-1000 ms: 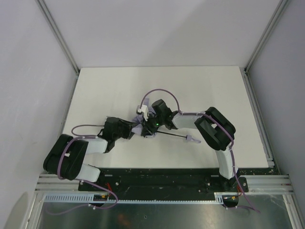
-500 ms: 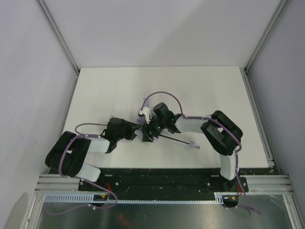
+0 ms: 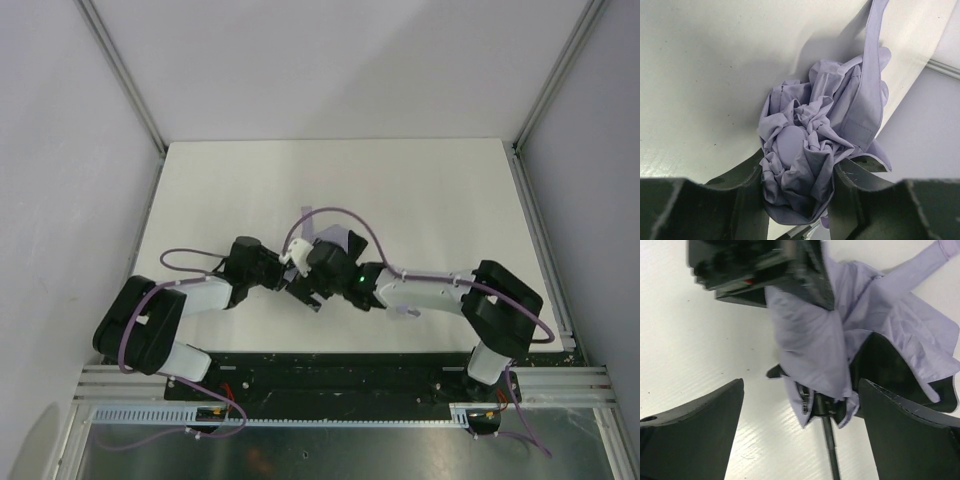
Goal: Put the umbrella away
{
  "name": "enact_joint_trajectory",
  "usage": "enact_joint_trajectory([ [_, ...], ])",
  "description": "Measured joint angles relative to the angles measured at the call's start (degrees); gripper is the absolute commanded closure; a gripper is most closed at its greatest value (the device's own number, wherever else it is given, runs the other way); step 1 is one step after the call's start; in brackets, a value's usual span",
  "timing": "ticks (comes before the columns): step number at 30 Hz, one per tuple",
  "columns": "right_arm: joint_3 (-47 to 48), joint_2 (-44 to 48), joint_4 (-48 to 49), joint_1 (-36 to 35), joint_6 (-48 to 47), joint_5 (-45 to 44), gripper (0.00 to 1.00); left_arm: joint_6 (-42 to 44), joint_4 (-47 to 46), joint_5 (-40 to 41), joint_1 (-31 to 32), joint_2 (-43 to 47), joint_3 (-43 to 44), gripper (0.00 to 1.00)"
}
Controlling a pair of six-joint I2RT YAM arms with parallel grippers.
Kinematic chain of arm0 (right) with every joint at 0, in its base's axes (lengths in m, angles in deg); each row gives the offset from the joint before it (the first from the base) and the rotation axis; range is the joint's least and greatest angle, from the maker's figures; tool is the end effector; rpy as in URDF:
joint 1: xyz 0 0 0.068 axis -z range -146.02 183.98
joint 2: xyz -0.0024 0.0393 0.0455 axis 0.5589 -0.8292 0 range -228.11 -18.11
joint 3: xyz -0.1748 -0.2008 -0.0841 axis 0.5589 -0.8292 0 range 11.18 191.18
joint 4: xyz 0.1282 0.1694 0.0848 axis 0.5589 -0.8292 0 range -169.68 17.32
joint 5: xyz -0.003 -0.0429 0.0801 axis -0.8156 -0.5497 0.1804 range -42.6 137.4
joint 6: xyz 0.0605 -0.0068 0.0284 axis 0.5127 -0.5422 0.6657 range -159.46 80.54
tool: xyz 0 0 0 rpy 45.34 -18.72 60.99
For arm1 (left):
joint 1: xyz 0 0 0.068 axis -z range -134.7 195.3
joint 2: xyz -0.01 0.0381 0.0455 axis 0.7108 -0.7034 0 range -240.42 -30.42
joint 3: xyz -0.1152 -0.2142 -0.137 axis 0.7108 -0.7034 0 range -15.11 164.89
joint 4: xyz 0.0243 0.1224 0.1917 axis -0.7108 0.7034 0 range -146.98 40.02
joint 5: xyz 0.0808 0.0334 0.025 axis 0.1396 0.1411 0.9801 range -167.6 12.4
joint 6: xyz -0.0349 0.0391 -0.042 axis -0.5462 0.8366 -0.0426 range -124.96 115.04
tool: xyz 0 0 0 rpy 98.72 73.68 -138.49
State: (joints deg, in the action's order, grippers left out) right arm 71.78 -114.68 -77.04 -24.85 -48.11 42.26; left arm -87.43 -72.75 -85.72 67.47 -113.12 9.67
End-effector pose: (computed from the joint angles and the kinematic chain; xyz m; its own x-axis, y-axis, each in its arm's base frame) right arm 0.1868 0.2996 0.2251 -0.2083 -0.6338 -0.7449 -0.8579 0.4841 -0.1720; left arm 0.2213 -0.0984 0.1507 -0.5478 -0.8366 -0.0031 -0.5544 0.3658 -0.7475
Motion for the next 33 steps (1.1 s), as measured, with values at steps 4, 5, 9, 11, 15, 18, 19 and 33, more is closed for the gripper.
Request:
enact_joint_trajectory([
  [4,-1.31,-1.7,4.07,-6.73,-2.08,-10.08,0.01,-0.07,4.87,-0.09,0.0,-0.11,2.43,1.0],
  [5,-1.36,-2.73,5.29,-7.65,-2.62,-11.85,0.01,-0.07,5.95,-0.17,0.0,-0.22,3.02,1.0],
  [9,-1.4,-7.78,9.7,-8.57,-5.09,-18.03,0.01,-0.31,8.33,-0.81,-0.11,-0.46,4.0,1.0],
  [11,-1.55,-10.34,11.43,-8.55,-6.21,-20.09,0.06,-0.57,9.18,-1.14,-0.17,-0.46,4.24,1.0],
  [15,-1.49,-12.7,16.37,-8.0,-7.61,-23.02,0.55,-0.68,10.47,-1.31,-0.17,-0.44,4.79,1.0],
  [18,-1.46,-13.88,16.87,-7.28,-7.67,-22.67,0.73,-0.87,11.26,-1.55,-0.17,-0.31,4.92,1.0],
  [19,-1.46,-14.01,16.94,-7.26,-7.63,-22.23,0.8,-0.98,11.28,-1.53,-0.15,-0.09,4.92,1.0],
  [33,-1.53,-12.63,18.29,1.27,-3.54,2.78,1.0,0.63,18.29,3.74,-0.07,6.38,4.57,0.06],
])
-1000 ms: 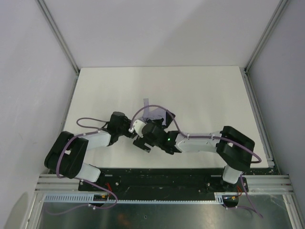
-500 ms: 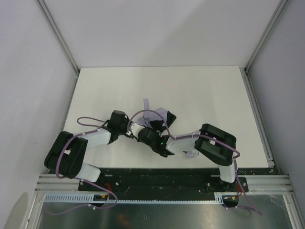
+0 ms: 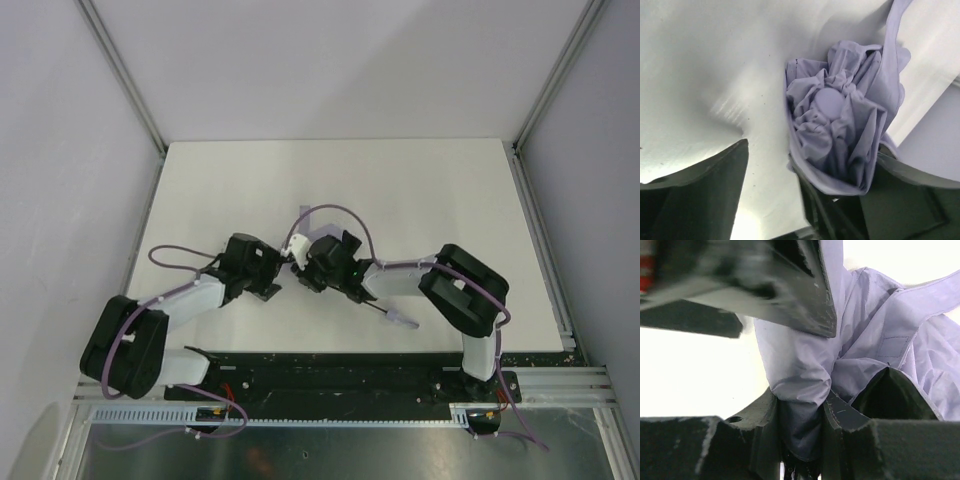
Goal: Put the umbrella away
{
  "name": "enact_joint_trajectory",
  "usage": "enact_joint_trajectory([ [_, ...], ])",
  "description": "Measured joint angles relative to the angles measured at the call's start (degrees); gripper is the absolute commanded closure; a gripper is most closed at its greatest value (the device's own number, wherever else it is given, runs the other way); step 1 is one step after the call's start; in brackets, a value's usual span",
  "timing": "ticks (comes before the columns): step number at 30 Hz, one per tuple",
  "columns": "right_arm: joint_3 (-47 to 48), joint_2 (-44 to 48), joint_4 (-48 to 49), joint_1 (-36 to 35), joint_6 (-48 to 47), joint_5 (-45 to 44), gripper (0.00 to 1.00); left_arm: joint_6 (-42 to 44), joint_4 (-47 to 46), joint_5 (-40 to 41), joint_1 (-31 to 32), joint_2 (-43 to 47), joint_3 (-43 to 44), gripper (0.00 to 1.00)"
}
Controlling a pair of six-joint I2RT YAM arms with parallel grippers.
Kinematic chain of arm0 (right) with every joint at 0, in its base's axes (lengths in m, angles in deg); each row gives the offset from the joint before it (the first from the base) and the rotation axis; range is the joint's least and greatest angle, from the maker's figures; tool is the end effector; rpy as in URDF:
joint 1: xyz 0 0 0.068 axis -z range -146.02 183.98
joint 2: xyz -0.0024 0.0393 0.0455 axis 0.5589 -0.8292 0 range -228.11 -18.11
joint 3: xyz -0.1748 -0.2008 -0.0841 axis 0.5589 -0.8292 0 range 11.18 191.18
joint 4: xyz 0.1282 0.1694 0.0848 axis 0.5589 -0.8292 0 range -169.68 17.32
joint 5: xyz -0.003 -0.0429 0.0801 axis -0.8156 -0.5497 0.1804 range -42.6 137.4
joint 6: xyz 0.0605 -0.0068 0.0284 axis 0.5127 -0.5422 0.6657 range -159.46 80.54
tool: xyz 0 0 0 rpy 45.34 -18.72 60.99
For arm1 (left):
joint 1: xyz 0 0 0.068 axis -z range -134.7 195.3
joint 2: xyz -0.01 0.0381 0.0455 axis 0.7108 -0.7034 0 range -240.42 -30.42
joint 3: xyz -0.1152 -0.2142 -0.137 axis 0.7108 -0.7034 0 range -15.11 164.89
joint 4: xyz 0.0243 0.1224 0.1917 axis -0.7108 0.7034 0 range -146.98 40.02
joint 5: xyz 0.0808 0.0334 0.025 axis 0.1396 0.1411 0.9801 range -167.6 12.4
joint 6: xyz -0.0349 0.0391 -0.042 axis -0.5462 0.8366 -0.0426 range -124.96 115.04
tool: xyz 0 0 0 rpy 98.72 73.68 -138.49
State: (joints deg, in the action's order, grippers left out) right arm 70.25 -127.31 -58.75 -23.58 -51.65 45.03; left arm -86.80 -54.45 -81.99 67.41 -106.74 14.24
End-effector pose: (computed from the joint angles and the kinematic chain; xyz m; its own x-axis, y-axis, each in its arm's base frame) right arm 0.2123 0.3300 0.1711 -0.1354 -0.6064 -0.7836 -0.8736 0.4462 -0.1943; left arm 0.2076 -0.0888 0.1671 -0.5170 -0.8553 -0.0345 -0.6375 0.4116 -0.6512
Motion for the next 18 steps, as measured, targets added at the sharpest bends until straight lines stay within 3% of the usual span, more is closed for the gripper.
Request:
enact_joint_trajectory([
  [4,0.09,-0.33,1.05,4.76,3.89,12.7,1.0,3.54,2.19,2.03,-0.15,3.32,0.04,0.01],
  [18,3.37,-7.23,5.86,14.97,16.55,39.21,1.0,10.34,2.84,2.99,-3.08,14.95,-1.11,0.0],
])
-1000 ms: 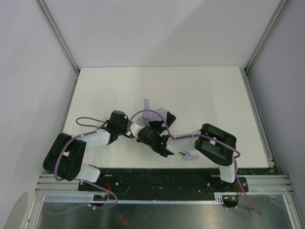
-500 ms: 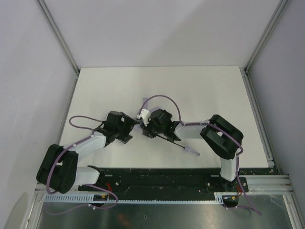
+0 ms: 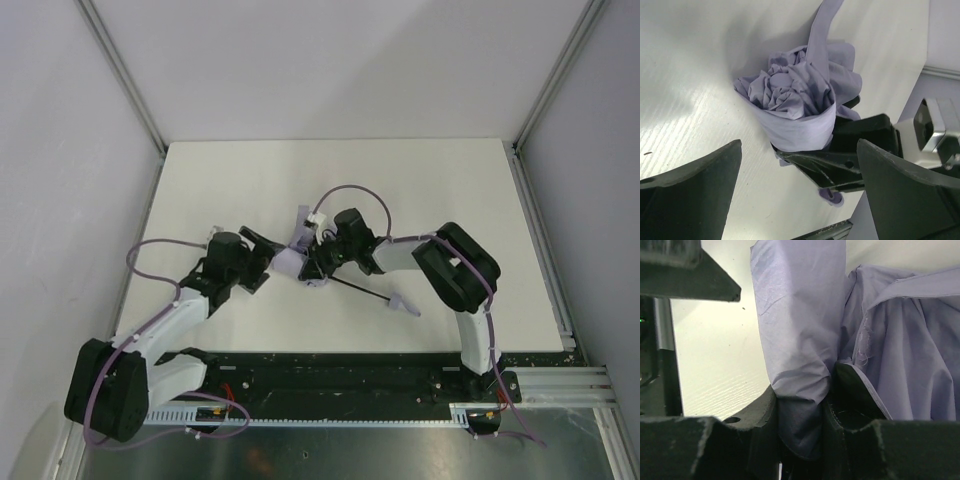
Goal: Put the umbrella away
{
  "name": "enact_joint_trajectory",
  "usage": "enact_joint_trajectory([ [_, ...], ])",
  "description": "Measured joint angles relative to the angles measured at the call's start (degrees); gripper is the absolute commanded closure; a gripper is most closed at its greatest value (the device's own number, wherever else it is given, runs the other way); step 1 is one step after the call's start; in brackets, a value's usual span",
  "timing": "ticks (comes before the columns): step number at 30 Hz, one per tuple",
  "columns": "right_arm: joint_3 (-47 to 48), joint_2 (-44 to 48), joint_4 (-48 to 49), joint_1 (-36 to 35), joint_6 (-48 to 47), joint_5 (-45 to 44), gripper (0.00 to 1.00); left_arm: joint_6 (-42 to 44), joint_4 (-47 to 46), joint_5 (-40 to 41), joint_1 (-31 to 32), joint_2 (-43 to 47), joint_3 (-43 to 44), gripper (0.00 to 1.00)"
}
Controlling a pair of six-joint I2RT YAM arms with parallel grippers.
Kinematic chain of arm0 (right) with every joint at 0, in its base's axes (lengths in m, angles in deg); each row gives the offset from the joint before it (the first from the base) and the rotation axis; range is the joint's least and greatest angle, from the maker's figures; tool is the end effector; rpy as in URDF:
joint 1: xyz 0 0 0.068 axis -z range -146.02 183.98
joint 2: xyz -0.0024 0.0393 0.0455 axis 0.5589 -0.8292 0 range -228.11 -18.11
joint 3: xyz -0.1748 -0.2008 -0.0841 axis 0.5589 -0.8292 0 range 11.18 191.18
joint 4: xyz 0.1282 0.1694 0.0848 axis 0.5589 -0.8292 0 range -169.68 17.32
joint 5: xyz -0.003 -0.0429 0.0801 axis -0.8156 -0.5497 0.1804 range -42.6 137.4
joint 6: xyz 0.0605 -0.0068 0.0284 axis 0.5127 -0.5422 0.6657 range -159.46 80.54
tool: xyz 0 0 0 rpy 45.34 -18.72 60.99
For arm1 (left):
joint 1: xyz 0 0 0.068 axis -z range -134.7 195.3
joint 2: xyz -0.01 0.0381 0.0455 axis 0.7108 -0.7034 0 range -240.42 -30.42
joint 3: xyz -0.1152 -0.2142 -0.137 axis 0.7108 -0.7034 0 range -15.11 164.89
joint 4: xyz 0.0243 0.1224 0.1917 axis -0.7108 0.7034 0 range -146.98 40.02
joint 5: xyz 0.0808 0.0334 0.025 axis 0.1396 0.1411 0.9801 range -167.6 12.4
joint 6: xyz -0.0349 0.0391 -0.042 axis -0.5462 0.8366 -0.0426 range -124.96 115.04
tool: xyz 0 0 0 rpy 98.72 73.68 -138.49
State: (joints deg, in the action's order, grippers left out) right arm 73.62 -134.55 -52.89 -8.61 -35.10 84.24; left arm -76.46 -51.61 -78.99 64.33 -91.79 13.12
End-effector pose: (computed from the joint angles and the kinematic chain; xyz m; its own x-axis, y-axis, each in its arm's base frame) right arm 0.2793 0.3004 0.1556 -0.4817 -0.3601 -0.7989 -0.8725 0.2819 0.3990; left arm 0.1873 -0.0660 0.2071 -0.5128 -0.8260 -0.2339 -0.4491 0.4903 -0.7470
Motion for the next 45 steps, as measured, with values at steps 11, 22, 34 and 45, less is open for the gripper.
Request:
enact_joint_trajectory([
  [11,6.05,-6.29,-2.19,3.78,8.48,12.52,1.0,-2.64,-5.81,-4.85,0.48,-9.73,-0.35,0.01],
  [22,7.15,-7.93,-2.8,4.33,10.67,17.07,1.0,-6.12,-13.94,-4.92,2.19,-18.69,-0.31,0.05],
  [34,7.96,-8.72,-3.78,5.31,11.45,18.64,1.0,-5.05,-23.56,-3.8,2.6,-20.98,-3.54,0.65],
  [45,9.81,-7.37,-9.2,5.44,11.13,13.9,0.66,-6.84,-27.04,-3.91,2.6,-22.14,-3.69,1.0],
])
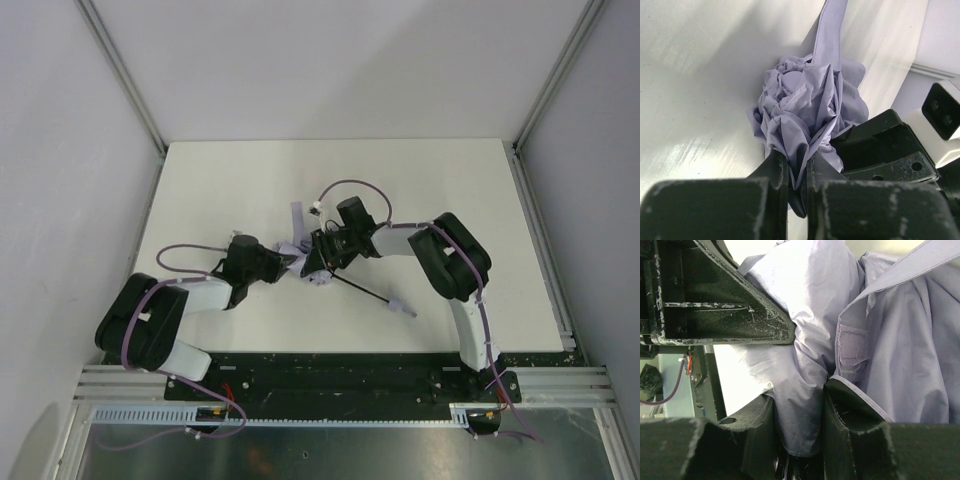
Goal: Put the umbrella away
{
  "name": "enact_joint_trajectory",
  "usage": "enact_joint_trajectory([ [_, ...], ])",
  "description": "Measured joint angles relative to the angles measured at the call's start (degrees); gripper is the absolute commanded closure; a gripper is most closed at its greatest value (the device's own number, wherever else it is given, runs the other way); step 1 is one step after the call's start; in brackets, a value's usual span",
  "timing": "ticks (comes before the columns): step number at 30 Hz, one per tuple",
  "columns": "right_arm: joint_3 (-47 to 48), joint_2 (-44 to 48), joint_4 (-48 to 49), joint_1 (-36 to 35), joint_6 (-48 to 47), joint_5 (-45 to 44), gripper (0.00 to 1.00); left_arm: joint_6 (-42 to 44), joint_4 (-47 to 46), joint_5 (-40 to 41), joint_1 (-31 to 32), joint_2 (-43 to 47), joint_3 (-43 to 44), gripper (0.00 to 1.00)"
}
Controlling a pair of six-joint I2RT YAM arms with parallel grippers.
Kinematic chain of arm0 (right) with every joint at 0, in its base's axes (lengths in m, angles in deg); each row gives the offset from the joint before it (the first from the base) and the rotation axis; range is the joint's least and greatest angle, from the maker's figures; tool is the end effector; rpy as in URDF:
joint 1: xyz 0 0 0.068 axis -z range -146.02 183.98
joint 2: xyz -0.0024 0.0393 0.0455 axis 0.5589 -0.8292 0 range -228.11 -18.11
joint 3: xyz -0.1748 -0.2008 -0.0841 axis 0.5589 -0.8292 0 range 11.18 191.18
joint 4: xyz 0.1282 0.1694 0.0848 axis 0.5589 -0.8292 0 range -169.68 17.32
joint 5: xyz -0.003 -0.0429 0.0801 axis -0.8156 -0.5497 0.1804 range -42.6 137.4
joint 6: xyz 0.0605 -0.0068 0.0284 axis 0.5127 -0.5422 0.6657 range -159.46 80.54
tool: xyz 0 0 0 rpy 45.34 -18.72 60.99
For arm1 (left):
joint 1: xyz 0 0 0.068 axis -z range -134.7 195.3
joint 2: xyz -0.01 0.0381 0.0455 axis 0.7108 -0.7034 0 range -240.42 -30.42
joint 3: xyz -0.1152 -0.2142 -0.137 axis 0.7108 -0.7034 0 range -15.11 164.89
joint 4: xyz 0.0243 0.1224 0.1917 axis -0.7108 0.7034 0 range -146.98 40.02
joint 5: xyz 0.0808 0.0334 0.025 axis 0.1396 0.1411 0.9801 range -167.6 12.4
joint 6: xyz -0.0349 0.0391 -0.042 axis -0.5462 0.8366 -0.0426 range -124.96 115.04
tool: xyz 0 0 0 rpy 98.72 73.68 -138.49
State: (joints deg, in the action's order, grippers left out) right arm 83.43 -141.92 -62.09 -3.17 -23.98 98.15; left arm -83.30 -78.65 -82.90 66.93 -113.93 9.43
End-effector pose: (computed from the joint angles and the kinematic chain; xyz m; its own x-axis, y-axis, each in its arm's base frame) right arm 0.3171 0.2924 0.1405 -0.7301 -0.3412 -0.5921 -0.6778 0.2515 0.6909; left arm 0.2308 -0.0969 0.1563 -0.5401 -0.8349 -0.1059 -0.4637 0.4002 -0.7905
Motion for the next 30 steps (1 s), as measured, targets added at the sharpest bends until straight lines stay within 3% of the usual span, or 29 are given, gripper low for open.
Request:
enact_joint_trajectory([
  [7,4.09,3.43,-12.04,-0.66,-3.17,-7.43,0.18,-0.17,-1.73,-0.7,-0.37,-1.46,0.07,1.0],
  [10,5.07,6.1,-17.2,-1.88,-6.43,-12.85,0.1,0.37,-1.6,-0.85,-0.37,-1.49,0.09,1.0],
  [15,5.33,8.46,-21.9,-4.48,-11.39,-20.39,0.07,0.79,-1.07,-0.98,-0.37,-1.51,0.42,1.0],
  [20,5.4,8.46,-22.75,-7.08,-13.14,-27.32,0.08,0.79,-0.39,-1.11,-0.37,-1.53,0.76,1.0],
  [23,5.44,8.22,-22.64,-10.16,-13.79,-34.93,0.13,0.79,-0.26,-1.16,-0.37,-1.49,0.76,0.91],
  [24,5.49,8.0,-22.53,-11.45,-13.99,-38.51,0.16,0.76,-0.2,-1.18,-0.37,-1.44,0.76,0.84],
  [30,6.34,5.88,-20.83,-15.72,-15.32,-54.49,0.61,1.31,1.73,-0.92,-1.25,-0.44,0.31,0.46],
])
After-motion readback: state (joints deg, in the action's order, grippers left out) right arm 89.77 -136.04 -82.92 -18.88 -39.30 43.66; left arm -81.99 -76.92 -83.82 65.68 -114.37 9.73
